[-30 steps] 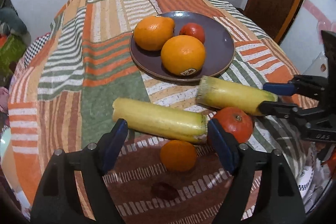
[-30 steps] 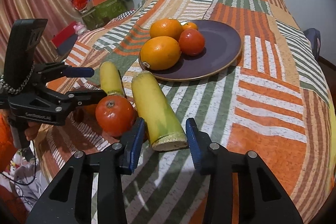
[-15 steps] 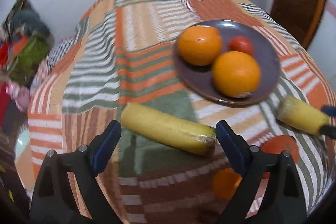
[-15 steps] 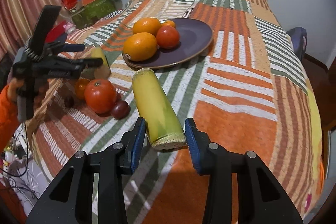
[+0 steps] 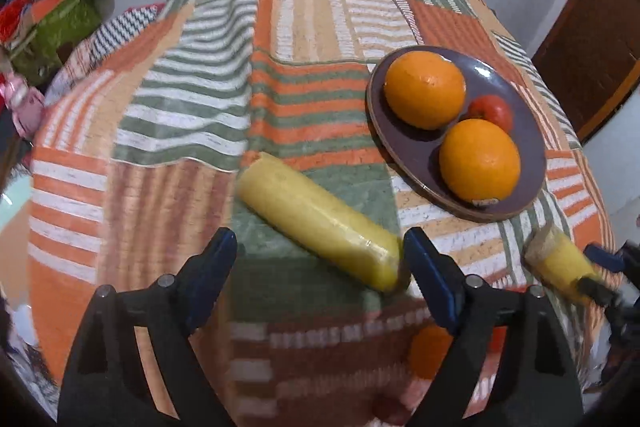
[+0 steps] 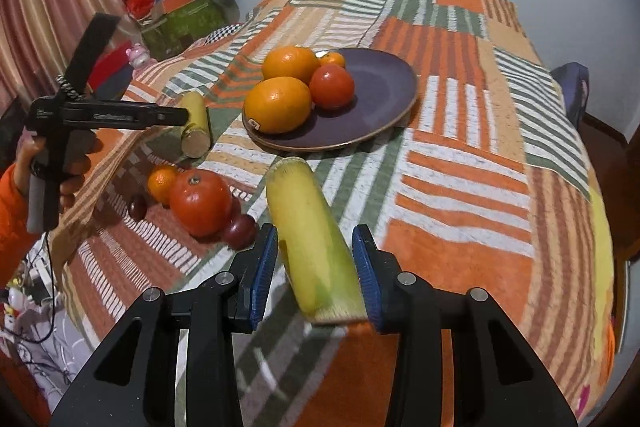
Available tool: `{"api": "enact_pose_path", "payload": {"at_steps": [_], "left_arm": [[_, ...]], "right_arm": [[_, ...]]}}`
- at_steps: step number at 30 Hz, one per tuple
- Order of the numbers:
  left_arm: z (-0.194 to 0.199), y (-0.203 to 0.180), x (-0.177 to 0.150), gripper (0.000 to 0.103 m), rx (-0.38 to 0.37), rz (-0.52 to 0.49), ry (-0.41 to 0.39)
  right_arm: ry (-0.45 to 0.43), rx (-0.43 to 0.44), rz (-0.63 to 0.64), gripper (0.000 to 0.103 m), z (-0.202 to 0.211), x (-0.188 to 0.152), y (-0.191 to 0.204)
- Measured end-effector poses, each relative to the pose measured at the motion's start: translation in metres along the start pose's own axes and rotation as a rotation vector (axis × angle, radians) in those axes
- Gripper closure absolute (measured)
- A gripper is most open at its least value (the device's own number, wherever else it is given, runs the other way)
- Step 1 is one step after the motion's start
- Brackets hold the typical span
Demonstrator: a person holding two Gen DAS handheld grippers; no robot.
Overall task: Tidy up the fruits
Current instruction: 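Grasp the yellow cylindrical fruit with the left gripper while the right grasps the corn cob, then lift both held yellow items and carry them toward the purple plate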
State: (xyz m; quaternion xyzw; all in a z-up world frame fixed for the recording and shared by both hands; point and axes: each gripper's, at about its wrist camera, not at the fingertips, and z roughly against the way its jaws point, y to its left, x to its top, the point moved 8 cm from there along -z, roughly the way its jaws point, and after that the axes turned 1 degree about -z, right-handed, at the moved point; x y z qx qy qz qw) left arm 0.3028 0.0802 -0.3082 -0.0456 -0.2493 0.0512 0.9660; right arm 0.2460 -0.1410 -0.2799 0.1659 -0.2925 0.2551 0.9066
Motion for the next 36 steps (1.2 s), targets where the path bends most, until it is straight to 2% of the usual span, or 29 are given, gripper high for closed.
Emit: {"api": "enact_pose_path", "payload": {"at_steps": [4, 8, 9, 10, 12, 13, 21, 25, 36], "left_arm": [[-0.027, -0.009, 0.004, 0.017, 0.011, 0.040, 0.053], [-0.037, -0.015, 0.008, 0.023, 0.049, 0.000, 0.030], [-0.036, -0.016, 0.008, 0.029, 0.043, -0.008, 0.026], [-0.034, -0.018, 0.007, 0.044, 0.029, -0.023, 0.027], [-0.028, -0.018, 0.004, 0.064, 0.040, -0.068, 0.027], [-0.022, -0.016, 0.002, 0.068, 0.049, -0.095, 0.020], [0.017, 0.010, -0.040, 0.069, -0.015, -0.183, 0.064], [0.023, 0.011, -0.053, 0.069, -0.024, -0.231, 0.101], [-0.012, 0.002, -0.020, 0.068, -0.027, -0.204, 0.087]], "right_arm": [[0.025, 0.022, -0.011, 0.060, -0.018, 0.001, 0.000], [0.035, 0.043, -0.015, 0.058, -0.025, 0.002, 0.001], [0.038, 0.045, -0.009, 0.058, -0.026, 0.001, 0.002], [0.040, 0.045, -0.003, 0.059, -0.026, 0.000, 0.003], [0.035, 0.041, -0.003, 0.060, -0.024, 0.000, 0.003], [0.033, 0.037, -0.004, 0.061, -0.023, -0.001, 0.003], [0.004, -0.032, -0.072, 0.065, 0.003, -0.016, -0.013], [0.032, -0.054, -0.065, 0.065, 0.009, -0.024, -0.013], [0.079, -0.034, -0.059, 0.063, -0.014, -0.011, -0.011]]}}
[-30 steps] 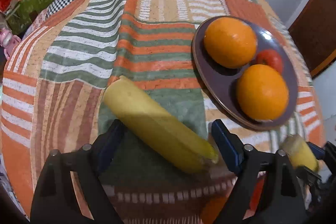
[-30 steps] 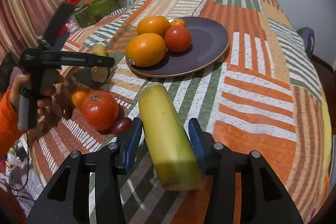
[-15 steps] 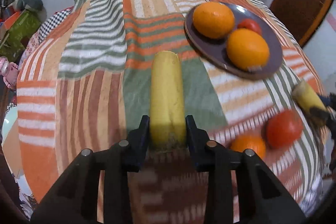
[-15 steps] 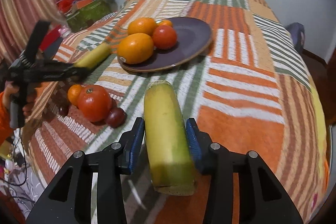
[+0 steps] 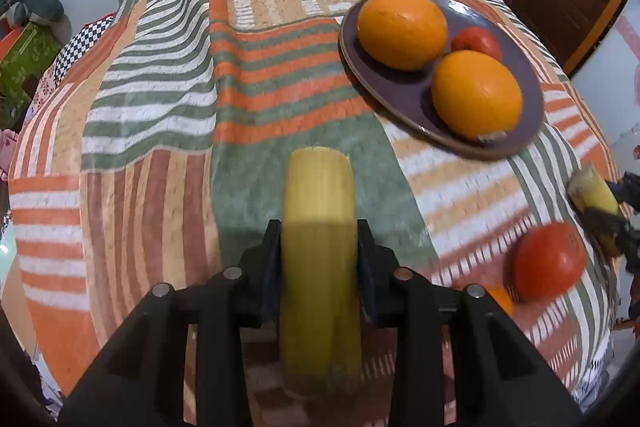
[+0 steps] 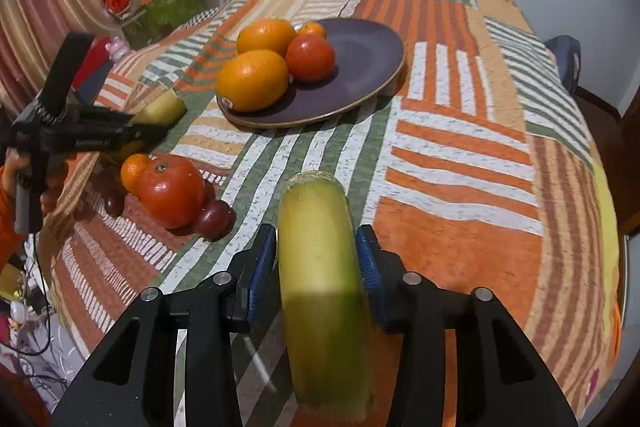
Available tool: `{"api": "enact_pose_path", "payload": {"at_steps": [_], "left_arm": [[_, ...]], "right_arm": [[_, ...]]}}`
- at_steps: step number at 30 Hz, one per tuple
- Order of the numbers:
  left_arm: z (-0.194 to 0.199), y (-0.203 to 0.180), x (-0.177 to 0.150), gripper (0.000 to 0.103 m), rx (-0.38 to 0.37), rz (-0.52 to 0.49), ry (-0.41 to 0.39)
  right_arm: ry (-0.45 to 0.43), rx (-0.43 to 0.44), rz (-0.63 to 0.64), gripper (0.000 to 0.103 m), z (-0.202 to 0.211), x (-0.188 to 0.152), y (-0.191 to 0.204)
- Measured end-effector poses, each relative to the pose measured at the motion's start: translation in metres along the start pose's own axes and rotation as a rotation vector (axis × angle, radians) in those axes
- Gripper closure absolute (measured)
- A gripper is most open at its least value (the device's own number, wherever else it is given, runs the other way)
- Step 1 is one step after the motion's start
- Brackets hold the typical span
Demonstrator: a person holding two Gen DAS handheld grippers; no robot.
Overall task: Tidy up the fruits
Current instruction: 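Lift both held yellow items and carry them toward the purple plate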
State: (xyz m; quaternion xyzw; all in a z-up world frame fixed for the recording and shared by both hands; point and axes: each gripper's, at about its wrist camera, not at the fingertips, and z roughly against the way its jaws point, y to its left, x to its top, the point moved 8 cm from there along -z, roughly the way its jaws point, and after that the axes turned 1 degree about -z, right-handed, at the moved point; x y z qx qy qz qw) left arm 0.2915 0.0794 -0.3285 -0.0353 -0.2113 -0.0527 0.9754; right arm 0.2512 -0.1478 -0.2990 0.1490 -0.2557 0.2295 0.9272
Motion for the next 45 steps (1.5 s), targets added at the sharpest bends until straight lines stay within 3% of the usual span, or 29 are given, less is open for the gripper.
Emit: {"api": "enact_pose_path", "payload": {"at_steps": [5, 17, 22, 26, 33, 40, 45], "left_arm": [[0.003, -0.001, 0.007, 0.068, 0.028, 0.001, -0.017], [0.117, -0.055, 0.043, 0.069, -0.041, -0.078, -0.285], [0.137, -0.092, 0.063, 0.069, -0.093, -0.123, -0.341], [0.129, -0.115, 0.075, 0.069, -0.139, -0.146, -0.329], [0.084, -0.152, 0.089, 0.069, -0.210, -0.173, -0.241], [0.036, -0.170, 0.105, 0.069, -0.235, -0.170, -0.160], [0.020, -0.175, 0.123, 0.069, -0.248, -0.168, -0.160]], "right_arm": [[-0.014, -0.020, 0.011, 0.067, -0.004, 0.004, 0.003], [-0.240, -0.045, -0.063, 0.069, 0.066, 0.043, -0.016], [-0.307, -0.068, -0.075, 0.069, 0.087, 0.058, -0.025], [-0.336, -0.069, -0.079, 0.069, 0.093, 0.070, -0.029], [-0.343, -0.062, -0.064, 0.069, 0.087, 0.084, -0.030], [-0.318, -0.056, -0.050, 0.069, 0.072, 0.092, -0.033], [-0.306, -0.053, -0.043, 0.069, 0.065, 0.096, -0.038]]}}
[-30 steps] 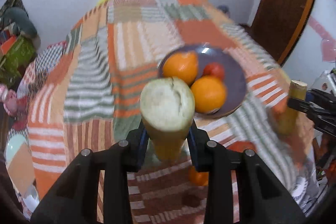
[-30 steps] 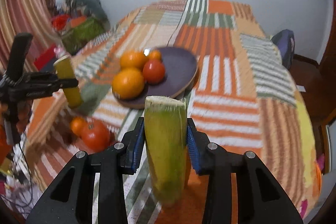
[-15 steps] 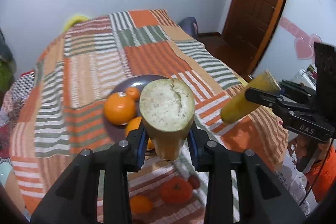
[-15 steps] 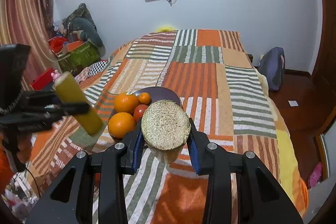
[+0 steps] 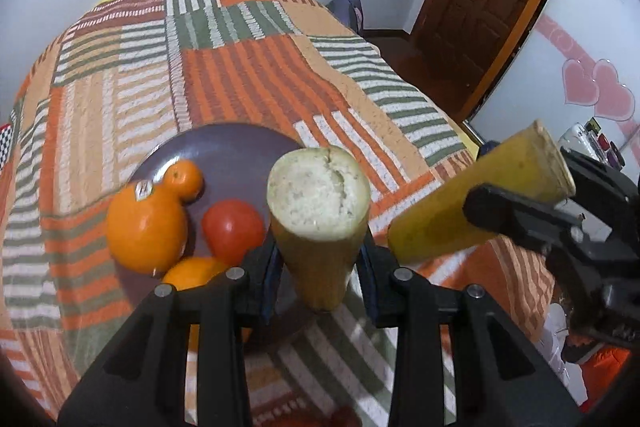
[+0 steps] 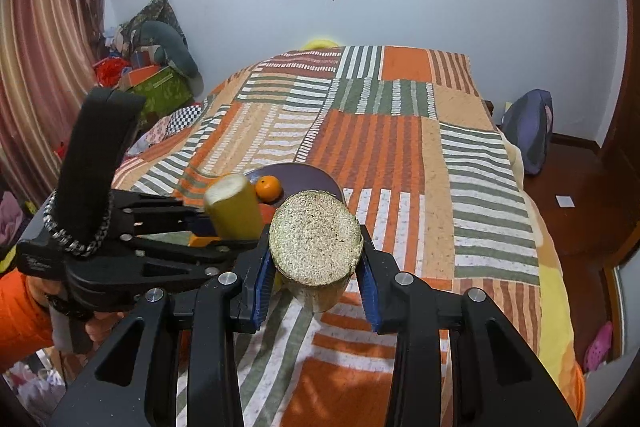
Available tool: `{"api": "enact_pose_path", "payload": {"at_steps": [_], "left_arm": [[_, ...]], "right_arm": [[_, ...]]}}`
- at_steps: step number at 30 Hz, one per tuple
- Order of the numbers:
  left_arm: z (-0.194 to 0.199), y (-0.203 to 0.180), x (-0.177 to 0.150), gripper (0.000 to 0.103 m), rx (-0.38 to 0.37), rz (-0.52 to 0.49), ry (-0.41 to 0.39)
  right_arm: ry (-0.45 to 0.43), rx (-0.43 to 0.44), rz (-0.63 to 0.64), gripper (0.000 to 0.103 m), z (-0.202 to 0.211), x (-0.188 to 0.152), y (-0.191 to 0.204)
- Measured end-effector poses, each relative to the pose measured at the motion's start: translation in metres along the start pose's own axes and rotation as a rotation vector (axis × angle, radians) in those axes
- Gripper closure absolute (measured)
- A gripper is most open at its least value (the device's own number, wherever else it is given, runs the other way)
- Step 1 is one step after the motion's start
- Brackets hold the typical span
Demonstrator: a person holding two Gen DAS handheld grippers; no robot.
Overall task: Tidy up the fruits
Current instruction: 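Lift both held yellow items and carry them toward the purple plate, then lay both yellow items on the plate and open both grippers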
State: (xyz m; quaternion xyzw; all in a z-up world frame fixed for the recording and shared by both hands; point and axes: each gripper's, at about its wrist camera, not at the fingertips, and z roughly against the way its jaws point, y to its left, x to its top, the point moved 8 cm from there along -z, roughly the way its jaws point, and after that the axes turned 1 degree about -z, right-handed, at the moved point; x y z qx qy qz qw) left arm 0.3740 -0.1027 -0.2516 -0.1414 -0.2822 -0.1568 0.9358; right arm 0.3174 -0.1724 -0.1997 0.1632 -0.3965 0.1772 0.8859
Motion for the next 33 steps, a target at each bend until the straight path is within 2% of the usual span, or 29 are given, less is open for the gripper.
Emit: {"api": "enact_pose_path", "payload": {"at_steps": [6, 9, 19, 25, 28, 33], "left_arm": [[-0.016, 0.012, 0.015, 0.067, 0.063, 0.019, -0.004], [-0.013, 0.023, 0.026, 0.047, 0.089, 0.058, -0.038], [0.022, 0.063, 0.029, 0.046, 0.181, 0.092, -0.126], [0.037, 0.091, 0.008, 0.046, 0.242, 0.091, -0.116], [0.042, 0.099, -0.004, 0.046, 0.249, 0.093, -0.111], [0.051, 0.108, -0.017, 0.046, 0.259, 0.092, -0.113]], "right_arm": [[0.003, 0.013, 0.003, 0.069, -0.011, 0.009, -0.003], [0.007, 0.022, 0.003, 0.069, -0.017, 0.012, -0.001], [0.051, 0.038, 0.028, 0.069, -0.041, 0.022, 0.007], [0.069, 0.009, 0.060, 0.069, -0.058, 0.036, 0.010], [0.082, -0.010, 0.073, 0.069, -0.073, 0.043, 0.012], [0.159, -0.041, 0.092, 0.069, -0.108, 0.041, 0.015]]}}
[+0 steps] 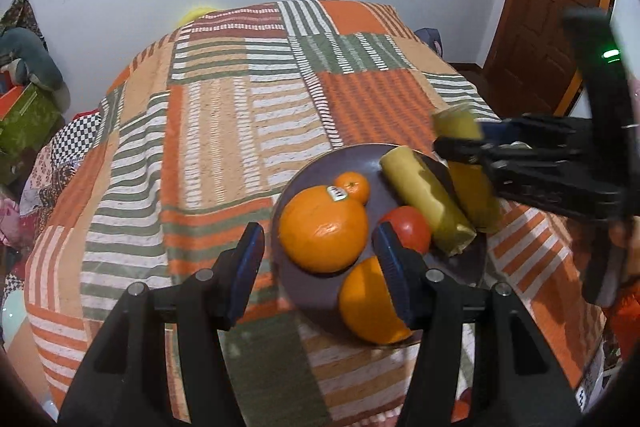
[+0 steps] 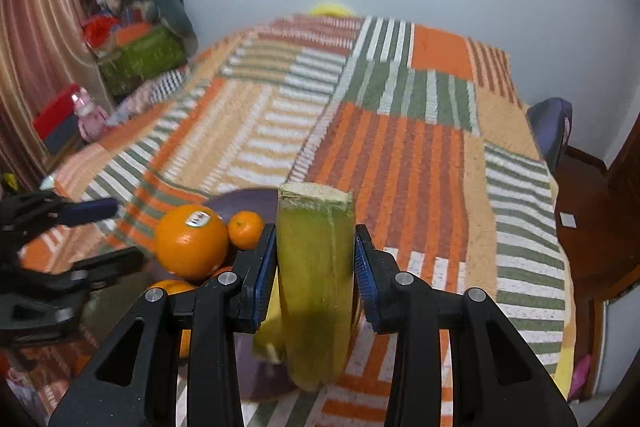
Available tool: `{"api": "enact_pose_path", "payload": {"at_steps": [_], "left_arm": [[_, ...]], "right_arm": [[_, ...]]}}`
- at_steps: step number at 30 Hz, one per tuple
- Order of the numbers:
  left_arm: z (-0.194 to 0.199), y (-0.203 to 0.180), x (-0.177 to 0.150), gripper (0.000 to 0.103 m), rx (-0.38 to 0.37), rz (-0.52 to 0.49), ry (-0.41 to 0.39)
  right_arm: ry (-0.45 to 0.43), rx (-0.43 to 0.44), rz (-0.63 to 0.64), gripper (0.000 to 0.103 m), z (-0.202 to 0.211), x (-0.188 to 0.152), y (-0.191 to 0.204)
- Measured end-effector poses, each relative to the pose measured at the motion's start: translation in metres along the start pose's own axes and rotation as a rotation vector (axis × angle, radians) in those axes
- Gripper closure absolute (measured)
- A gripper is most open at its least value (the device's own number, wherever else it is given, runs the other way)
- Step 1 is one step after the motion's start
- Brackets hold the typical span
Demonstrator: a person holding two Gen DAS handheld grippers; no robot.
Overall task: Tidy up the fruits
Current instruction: 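Lay both yellow items on the plate and open both grippers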
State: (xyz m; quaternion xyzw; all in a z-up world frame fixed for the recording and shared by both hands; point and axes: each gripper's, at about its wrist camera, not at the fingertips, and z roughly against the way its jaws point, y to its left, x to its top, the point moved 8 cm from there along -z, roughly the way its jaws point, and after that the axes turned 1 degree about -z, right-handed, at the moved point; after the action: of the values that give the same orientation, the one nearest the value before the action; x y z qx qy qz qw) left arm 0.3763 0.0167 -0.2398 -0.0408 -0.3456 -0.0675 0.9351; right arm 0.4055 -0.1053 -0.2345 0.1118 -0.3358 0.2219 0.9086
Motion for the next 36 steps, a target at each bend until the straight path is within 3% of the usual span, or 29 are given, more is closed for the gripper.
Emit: {"api": "enact_pose_path", "payload": {"at_steps": [5, 9, 21, 27, 36], "left_arm": [[0.003, 0.007, -0.003, 0.046, -0.012, 0.015, -0.003], [0.006, 0.010, -0.004, 0.046, -0.005, 0.016, -0.008], [0.060, 0.003, -0.017, 0.045, 0.024, -0.022, -0.048], [0.095, 0.001, -0.038, 0.042, 0.035, -0.035, -0.058], [0.117, 0.004, -0.076, 0.039, 0.032, -0.014, -0.007]], "right_arm": [[0.070, -0.052, 0.006, 0.061, -0.024, -0.015, -0.002], [0.072, -0.040, -0.012, 0.057, -0.017, -0.023, -0.005], [-0.085, -0.003, 0.013, 0.043, 0.072, -0.029, 0.025], [-0.164, 0.010, 0.016, 0.028, 0.111, -0.036, 0.049], [-0.152, 0.069, 0.018, 0.023, 0.118, -0.066, 0.088]]}}
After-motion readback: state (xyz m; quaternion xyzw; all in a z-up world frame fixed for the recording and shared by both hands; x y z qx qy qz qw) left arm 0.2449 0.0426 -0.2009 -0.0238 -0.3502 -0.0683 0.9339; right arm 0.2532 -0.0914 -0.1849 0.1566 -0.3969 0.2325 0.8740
